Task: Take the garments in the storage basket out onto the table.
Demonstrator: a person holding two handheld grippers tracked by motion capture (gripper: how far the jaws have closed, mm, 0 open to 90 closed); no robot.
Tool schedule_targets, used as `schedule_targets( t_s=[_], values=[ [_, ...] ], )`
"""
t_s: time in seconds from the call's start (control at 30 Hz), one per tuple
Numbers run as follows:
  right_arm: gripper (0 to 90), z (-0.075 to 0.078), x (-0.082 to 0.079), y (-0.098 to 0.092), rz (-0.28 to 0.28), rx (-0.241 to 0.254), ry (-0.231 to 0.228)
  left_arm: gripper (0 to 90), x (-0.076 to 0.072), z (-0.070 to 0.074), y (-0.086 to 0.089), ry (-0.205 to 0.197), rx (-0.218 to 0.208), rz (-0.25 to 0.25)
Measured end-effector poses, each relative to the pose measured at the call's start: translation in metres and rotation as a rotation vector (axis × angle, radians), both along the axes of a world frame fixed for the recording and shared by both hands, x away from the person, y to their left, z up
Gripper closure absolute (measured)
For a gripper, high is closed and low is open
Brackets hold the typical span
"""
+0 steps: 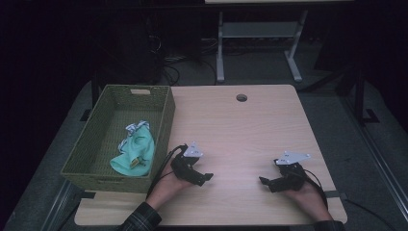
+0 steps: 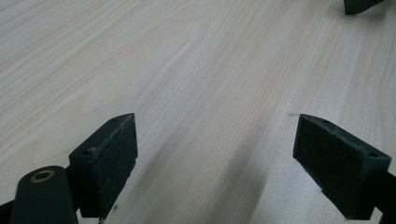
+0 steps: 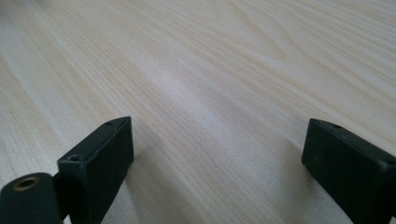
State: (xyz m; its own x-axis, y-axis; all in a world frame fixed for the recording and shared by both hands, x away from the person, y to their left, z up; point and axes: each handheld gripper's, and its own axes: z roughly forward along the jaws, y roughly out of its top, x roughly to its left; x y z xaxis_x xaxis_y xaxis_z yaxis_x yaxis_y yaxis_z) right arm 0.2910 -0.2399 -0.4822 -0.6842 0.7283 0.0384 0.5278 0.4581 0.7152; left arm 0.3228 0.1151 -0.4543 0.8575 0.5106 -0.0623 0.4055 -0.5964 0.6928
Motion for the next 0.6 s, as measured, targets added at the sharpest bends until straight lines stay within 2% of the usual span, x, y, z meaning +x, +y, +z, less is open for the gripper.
schedule_targets(
  t_s=[0.37, 0.6],
  values=[
    [8.8, 0.0000, 0.0000, 0.0000, 0.000, 0.000, 0.000, 13.4, 0.0009, 0.0051, -0.0009, 0.014, -0.004, -0.004],
    [8.8, 0.0001, 0.0000, 0.0000, 0.000, 0.000, 0.000, 13.5, 0.0024, 0.0103, -0.0006, 0.005, -0.002, 0.000]
  ],
)
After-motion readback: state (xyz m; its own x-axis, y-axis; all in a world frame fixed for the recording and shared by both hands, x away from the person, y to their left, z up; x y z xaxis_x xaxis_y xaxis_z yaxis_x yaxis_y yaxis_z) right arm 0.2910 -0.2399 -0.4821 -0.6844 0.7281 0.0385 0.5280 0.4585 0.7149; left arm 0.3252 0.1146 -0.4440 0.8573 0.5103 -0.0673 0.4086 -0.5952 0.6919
